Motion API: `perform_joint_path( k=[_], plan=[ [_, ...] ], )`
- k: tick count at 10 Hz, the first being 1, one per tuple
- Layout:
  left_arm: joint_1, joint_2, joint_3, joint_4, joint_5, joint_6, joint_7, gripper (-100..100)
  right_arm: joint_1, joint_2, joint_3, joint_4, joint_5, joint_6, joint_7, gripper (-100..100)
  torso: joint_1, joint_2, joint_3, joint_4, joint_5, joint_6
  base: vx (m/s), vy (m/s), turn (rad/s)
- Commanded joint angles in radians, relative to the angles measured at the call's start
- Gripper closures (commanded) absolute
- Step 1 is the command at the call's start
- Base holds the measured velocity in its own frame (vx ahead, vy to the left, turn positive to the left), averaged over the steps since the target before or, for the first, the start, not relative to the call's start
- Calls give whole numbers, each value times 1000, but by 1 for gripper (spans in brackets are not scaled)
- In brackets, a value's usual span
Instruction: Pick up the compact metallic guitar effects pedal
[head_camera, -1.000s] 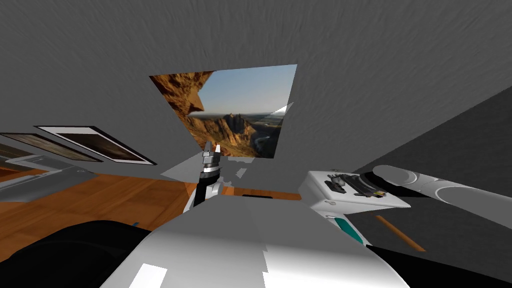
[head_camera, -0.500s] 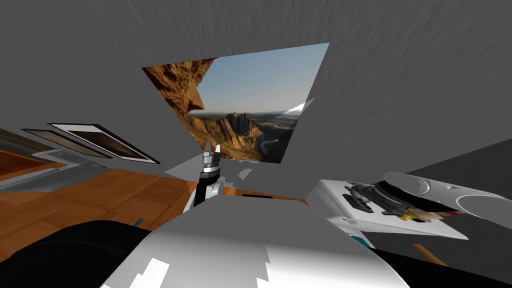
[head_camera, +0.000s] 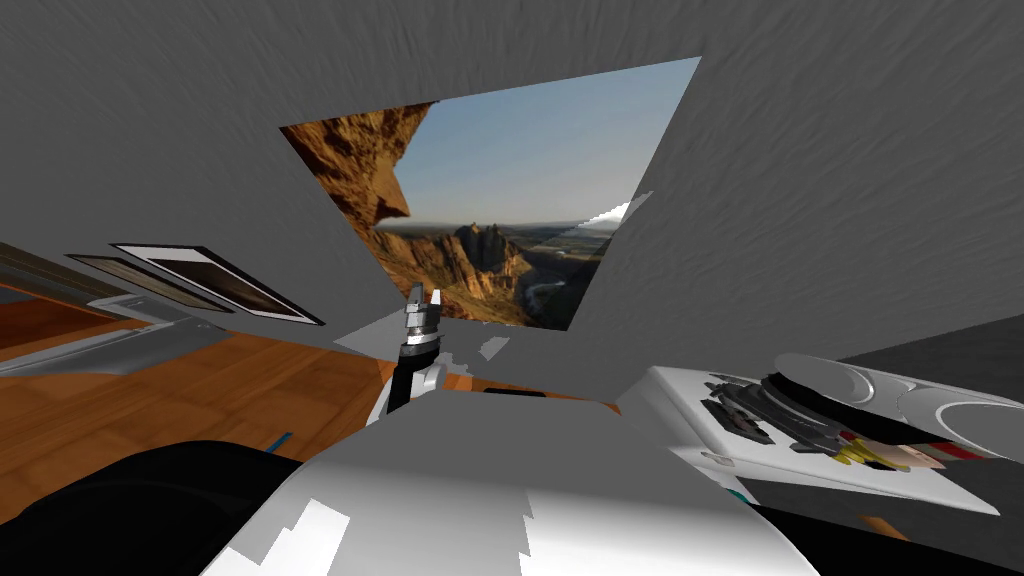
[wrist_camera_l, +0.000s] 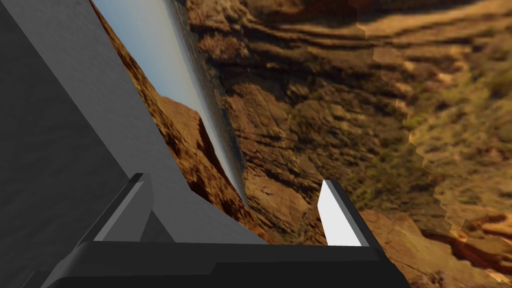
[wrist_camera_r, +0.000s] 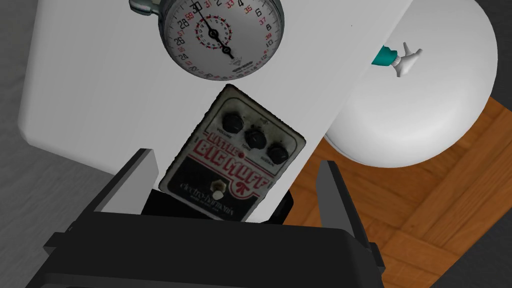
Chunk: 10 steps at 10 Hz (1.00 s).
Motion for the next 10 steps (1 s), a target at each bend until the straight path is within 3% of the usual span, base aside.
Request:
perform_joint_path(
  k=[1,3,4,8,9,10],
  plan=[
    [0,0,0,0,0,0,0,0,12,27,4,13,7,31,-4,-100,0,0,0,0,0,0,-11,-12,33],
    [0,0,0,0,0,0,0,0,10,27,4,11,8,28,-7,-100,-2,2,1,0,-1,0,-16,-18,18],
    [0,0,0,0,0,0,0,0,10,29,5,12,9,31,-7,100,-2,2,1,0,0,0,0,0,0],
    [0,0,0,0,0,0,0,0,10,28,5,13,10,30,-8,100,-2,2,1,1,-2,0,0,0,-3],
    [0,0,0,0,0,0,0,0,10,28,5,13,10,30,-8,0,-3,2,1,1,-2,0,0,0,0],
    [0,0,0,0,0,0,0,0,0,0,0,0,0,0,0,100,-4,2,2,1,-3,0,18,21,-40]
  ],
)
